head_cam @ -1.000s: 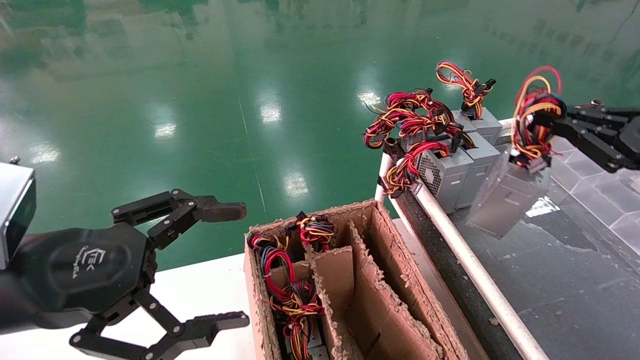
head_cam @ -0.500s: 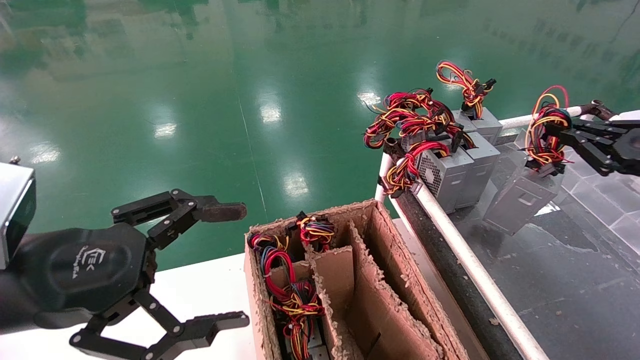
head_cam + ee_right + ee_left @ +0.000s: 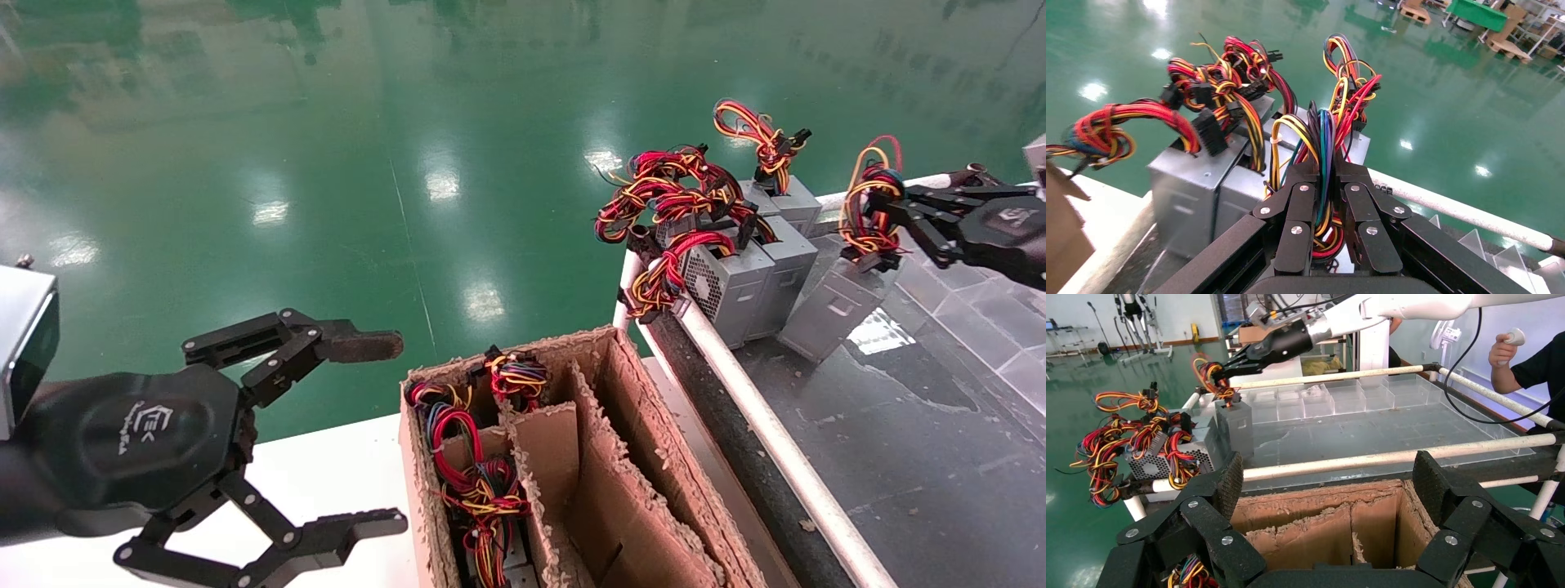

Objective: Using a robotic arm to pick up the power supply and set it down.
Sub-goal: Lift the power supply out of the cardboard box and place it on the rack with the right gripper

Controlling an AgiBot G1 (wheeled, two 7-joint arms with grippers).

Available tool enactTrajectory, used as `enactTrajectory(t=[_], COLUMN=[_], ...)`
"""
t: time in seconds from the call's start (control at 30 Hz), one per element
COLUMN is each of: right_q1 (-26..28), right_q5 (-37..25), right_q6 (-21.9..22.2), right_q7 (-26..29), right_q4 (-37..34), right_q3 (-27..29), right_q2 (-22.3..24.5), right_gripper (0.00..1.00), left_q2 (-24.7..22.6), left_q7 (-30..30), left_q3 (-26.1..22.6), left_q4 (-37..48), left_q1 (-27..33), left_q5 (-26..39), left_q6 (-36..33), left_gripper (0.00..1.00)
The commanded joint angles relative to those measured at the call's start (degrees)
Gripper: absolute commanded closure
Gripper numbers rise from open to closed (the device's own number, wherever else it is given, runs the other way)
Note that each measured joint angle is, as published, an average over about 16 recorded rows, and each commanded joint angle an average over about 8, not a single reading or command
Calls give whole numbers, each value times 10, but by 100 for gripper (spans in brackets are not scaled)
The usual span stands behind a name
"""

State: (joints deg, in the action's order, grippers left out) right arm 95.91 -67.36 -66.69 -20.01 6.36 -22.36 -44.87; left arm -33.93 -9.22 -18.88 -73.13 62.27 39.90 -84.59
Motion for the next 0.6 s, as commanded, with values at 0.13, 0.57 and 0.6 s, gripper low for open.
enactTrajectory(t=[0.13, 0.57, 0.6], right_q1=[13, 32, 33], right_q5=[-6, -15, -16], right_q6=[34, 78, 82], right_q7=[-14, -35, -37], right_q4=[-16, -39, -41], right_q3=[-3, -10, -10], right_q2=[-27, -86, -90], right_gripper=[100, 100, 100], left_q2=[0, 0, 0], left_q7=[0, 0, 0], left_q3=[0, 0, 0], left_q4=[0, 0, 0], left_q1=[0, 0, 0], left_q5=[0, 0, 0], left_q6=[0, 0, 0], left_gripper=[0, 0, 0])
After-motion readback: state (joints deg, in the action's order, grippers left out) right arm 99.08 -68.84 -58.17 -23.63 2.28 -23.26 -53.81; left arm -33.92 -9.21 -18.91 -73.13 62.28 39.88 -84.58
